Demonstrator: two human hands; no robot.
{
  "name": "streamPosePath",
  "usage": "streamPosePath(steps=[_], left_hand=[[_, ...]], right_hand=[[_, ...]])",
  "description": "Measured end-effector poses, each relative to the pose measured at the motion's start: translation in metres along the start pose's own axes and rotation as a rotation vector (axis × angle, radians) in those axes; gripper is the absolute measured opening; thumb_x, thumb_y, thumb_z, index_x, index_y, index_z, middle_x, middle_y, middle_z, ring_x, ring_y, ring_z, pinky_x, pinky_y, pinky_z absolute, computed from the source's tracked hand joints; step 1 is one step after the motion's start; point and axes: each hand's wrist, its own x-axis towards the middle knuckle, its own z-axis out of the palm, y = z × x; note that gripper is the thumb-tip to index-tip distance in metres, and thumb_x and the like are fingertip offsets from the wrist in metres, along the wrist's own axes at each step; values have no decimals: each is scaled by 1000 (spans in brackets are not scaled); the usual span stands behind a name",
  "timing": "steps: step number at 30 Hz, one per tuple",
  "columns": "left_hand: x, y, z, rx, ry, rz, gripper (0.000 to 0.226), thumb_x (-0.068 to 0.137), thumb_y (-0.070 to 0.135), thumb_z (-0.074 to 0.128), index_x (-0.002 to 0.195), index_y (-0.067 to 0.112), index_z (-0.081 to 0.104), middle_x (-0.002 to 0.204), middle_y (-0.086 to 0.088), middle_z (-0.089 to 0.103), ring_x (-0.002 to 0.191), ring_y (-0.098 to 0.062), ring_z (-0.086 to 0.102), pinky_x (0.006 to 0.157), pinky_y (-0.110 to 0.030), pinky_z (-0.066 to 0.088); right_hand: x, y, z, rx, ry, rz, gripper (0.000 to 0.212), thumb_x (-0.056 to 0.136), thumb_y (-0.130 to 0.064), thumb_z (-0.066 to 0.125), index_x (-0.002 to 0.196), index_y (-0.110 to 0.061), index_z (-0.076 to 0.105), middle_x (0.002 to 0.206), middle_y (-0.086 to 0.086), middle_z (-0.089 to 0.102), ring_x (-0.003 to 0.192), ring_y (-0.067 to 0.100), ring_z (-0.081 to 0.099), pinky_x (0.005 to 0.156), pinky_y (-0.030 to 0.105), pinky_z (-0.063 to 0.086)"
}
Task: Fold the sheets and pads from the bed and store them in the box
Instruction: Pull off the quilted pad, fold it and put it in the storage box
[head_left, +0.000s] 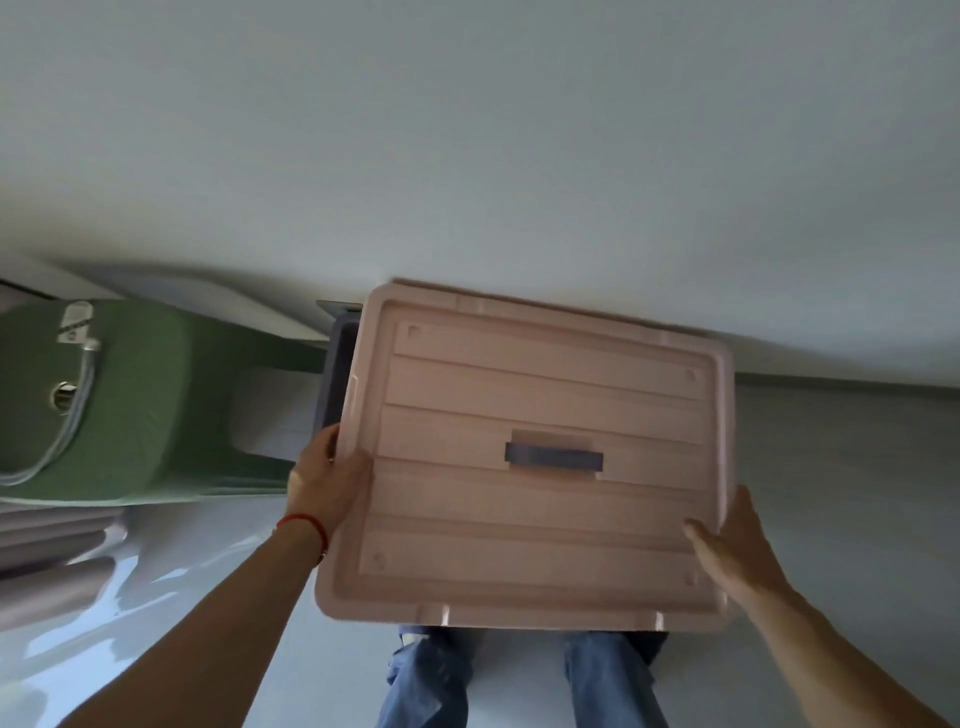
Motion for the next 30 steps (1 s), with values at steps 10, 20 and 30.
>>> streamPosePath(steps=[10, 20, 30], left_hand=[[82, -62, -13, 248, 161, -100, 35, 97, 20, 55, 132, 14, 59, 114, -22, 65, 105, -43, 61, 88, -46, 50], [136, -100, -15, 362, -4, -94, 48, 94, 16, 52, 136, 38, 49, 109, -10, 69, 97, -38, 63, 91, -49, 55], [146, -58, 23, 849, -13, 397, 120, 82, -11, 56, 155, 44, -21, 160, 7, -39, 143, -54, 22, 102, -66, 45]], right_hand=[[3, -42, 37, -63, 41, -29, 72, 100, -22, 65, 159, -11, 27, 156, 19, 45, 137, 41, 49, 110, 43, 39], [8, -51, 59, -203, 22, -20, 81, 103, -27, 58, 162, -10, 5, 144, 30, 48, 122, 47, 57, 98, 49, 49], [25, -129, 54, -687, 32, -549, 119, 78, -83, 54, 154, -44, -29, 165, 3, -36, 155, 38, -18, 119, 66, 14]])
